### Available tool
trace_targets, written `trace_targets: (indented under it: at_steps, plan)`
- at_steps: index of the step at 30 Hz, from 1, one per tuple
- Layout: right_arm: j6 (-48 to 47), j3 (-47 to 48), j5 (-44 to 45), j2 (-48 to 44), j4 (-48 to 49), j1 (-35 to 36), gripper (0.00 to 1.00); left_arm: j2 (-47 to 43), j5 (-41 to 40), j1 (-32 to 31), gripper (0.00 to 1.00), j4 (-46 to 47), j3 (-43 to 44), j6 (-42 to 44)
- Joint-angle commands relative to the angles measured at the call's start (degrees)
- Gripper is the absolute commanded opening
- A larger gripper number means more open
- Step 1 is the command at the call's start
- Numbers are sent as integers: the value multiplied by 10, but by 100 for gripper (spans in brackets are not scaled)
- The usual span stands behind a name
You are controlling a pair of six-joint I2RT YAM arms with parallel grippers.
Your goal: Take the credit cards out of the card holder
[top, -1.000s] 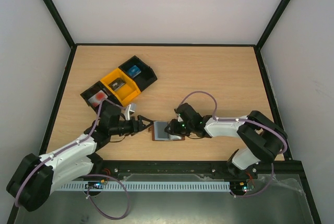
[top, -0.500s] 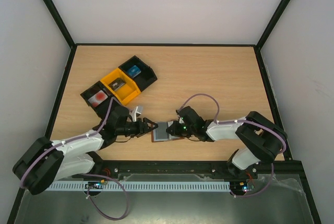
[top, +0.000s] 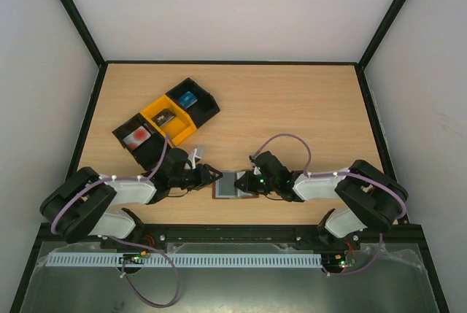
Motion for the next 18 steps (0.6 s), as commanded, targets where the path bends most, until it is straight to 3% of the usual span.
trace_targets:
  at_steps: [1,10,18]
  plan:
    - [-15,1,32,-28,-67,3,10,34,-4,-2,38,56,0,-4]
    - [-11,-14,-4,3,-33,3,9,36,-6,-2,33,47,1,0]
    - [-4,9,-3,-48,-63,3,14,40,-6,-3,32,25,-5,-9]
